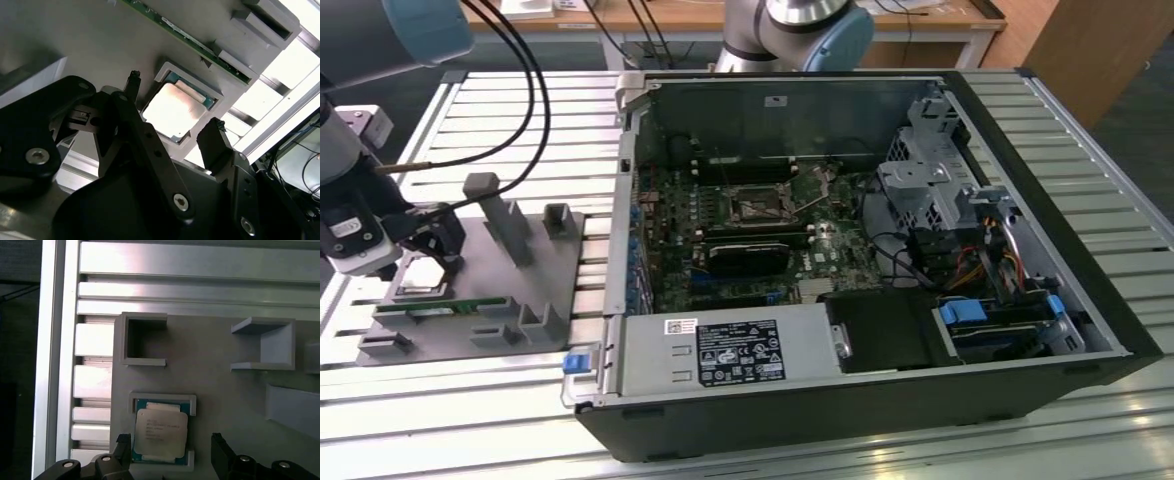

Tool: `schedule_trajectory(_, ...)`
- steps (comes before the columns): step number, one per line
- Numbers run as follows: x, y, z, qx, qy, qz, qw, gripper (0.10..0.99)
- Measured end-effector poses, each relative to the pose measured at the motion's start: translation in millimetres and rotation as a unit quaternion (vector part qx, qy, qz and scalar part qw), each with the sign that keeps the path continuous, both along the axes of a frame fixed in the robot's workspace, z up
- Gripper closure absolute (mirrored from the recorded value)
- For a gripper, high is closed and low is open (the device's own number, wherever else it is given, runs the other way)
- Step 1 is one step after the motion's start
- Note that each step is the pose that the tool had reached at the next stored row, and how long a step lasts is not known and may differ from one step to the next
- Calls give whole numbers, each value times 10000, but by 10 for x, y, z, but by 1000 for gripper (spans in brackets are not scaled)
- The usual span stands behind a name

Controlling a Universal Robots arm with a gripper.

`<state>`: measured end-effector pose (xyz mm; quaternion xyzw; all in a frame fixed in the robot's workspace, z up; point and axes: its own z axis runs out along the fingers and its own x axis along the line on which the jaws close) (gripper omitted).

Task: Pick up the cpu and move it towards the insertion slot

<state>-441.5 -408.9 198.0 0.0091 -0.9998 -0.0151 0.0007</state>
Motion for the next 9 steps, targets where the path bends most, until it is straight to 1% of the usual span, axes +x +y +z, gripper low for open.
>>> schedule_trajectory(4, -15, 14, -24, -1, 2, 0, 10000, 353)
schedule_trajectory(9, -37, 31, -75, 0, -1, 0, 10000, 353)
